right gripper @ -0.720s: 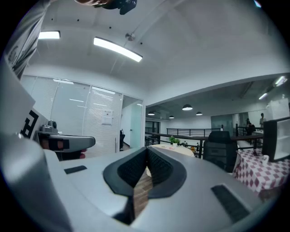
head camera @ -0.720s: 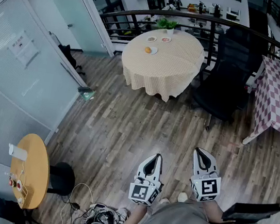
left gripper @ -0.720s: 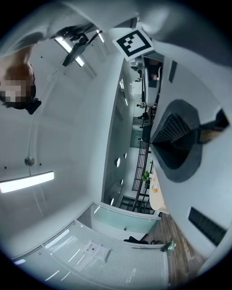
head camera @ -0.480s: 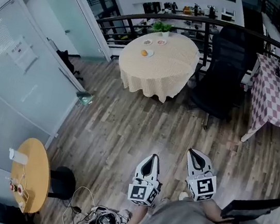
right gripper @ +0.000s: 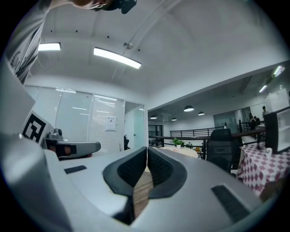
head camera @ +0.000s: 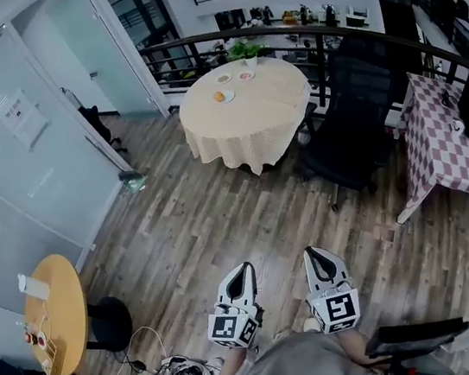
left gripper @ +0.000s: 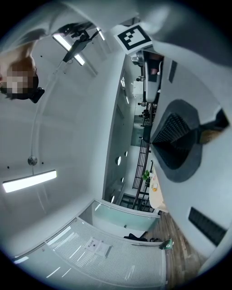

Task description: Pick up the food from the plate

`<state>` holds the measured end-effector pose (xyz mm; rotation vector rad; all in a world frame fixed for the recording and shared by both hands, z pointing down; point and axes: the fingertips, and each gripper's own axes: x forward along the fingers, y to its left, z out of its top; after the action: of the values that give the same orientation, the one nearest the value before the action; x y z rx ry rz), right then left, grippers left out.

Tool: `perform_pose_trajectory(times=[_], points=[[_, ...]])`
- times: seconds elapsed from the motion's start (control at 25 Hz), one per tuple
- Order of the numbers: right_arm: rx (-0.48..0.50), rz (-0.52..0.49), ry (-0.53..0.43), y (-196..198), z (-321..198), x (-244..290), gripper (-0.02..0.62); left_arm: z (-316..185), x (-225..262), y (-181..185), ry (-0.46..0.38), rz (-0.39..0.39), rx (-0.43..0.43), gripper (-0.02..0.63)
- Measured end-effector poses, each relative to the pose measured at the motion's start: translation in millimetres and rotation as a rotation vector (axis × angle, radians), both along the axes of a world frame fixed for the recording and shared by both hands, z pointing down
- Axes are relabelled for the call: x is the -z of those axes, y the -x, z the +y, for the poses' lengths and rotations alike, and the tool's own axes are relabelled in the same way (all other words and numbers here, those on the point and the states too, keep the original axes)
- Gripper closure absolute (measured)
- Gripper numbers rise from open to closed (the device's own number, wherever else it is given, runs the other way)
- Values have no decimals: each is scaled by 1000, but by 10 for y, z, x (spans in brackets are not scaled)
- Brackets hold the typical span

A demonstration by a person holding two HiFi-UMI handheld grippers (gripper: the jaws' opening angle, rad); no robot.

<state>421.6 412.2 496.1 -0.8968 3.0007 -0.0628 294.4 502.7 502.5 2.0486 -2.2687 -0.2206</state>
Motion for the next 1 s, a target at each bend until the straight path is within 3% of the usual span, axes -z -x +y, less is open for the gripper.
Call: perform_pose_trajectory(times=[0.2, 0.44, 0.68, 1.0], points=[[-34, 0, -8, -323, -283, -116, 580, -71, -13, -179, 14, -14, 46, 597], [20, 25, 67, -438, -486, -347, 580, -78, -37, -362, 18, -4, 104, 597], [79, 41, 68, -306, -574, -383, 580, -214, 134, -403, -13, -45, 113, 597], [105, 32, 61, -62, -702, -394, 580, -481, 35, -179, -12, -43, 106, 597]])
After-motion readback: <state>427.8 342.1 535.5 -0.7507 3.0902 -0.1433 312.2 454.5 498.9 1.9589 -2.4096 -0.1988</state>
